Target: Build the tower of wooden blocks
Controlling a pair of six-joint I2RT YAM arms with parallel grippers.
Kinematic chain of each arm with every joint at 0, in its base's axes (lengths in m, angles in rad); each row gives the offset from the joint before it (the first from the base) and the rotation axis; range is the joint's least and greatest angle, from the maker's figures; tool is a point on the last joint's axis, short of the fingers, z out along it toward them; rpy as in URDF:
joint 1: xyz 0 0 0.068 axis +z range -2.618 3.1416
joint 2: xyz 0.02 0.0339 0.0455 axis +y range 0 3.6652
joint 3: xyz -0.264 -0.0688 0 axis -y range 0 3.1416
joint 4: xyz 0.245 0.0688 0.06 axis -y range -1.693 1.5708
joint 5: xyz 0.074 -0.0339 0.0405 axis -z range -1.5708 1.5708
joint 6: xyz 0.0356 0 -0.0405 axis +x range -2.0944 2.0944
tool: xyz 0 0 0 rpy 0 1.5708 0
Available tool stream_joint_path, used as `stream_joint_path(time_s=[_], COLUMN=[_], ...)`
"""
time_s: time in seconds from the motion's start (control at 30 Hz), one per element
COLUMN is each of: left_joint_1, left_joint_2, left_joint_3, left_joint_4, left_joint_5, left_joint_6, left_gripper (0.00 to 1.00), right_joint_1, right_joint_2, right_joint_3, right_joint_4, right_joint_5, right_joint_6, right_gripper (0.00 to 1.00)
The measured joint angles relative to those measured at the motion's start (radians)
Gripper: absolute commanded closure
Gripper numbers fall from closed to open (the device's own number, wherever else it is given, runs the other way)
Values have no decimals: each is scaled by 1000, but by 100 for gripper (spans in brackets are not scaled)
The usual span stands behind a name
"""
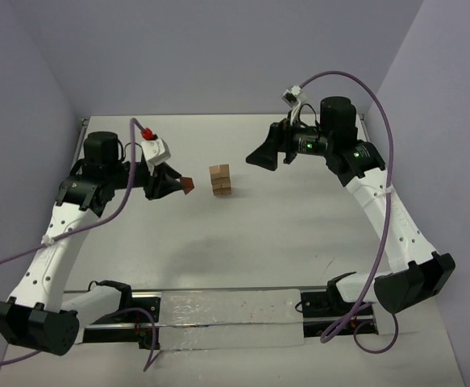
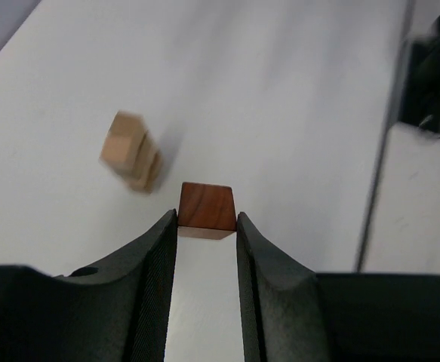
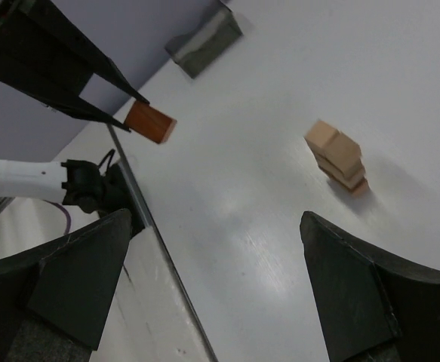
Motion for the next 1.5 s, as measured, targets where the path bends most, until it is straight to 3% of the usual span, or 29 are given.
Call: stream_joint_path(time_s=[0.07,0.2,0.37,0.6,0.73,1.13,1.5], left_joint_1=[16,50,80,111,114,115,115], left_joint_2=[-51,-113,-167,-224,-242,-272,-273], left_joint_3=[-5,-102,-243,-316,-341,-341,-341], left_joint_4=[70,357,768,1153,1235,1234,1196], left_joint_5=[106,267,336,352,348,346,347], left_joint_6=[-125,-490,-922,-1275,-1346,-1341,-1304], left_gripper=[100,100,100,100,100,100,100], right_joint_1=[35,110,197,279,299,326,395], right_joint_2=[15,63,132,171,178,240,248], right_joint_3=[42,130,228,280,271,128,130], right_joint_4=[46,133,174,131,156,426,393], right_joint_5=[-36,-99,-176,-282,-328,-394,-376], right_joint_6=[5,14,-2,-148,-132,191,155], right_gripper=[1,3,7,9,10,18,33])
